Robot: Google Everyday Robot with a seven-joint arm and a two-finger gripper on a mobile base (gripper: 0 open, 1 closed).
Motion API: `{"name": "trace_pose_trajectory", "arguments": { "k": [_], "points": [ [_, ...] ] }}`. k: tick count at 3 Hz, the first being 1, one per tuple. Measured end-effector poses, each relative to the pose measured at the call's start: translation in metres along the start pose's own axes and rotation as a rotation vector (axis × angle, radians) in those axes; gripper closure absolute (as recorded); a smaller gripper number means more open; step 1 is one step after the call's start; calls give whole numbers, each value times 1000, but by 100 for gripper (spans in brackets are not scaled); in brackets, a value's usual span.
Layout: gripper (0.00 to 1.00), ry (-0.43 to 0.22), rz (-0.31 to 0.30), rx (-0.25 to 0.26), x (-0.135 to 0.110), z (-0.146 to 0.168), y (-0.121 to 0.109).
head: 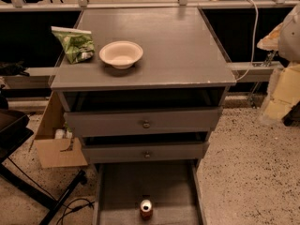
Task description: Pick coke can from bottom drawer and place on counter
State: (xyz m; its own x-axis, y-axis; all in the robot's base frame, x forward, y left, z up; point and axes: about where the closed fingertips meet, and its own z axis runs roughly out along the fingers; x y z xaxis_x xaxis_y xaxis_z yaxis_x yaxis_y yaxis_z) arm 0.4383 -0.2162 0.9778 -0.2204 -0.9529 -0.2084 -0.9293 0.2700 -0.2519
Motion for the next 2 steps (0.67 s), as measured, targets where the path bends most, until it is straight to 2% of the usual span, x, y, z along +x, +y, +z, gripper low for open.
{"name": "trace_pose_trajectory", "arguments": {
  "k": [1, 2],
  "points": [
    [0, 0, 0, 0, 0, 0, 0],
    [0, -59, 33, -16, 2, 23, 6]
  ]
}}
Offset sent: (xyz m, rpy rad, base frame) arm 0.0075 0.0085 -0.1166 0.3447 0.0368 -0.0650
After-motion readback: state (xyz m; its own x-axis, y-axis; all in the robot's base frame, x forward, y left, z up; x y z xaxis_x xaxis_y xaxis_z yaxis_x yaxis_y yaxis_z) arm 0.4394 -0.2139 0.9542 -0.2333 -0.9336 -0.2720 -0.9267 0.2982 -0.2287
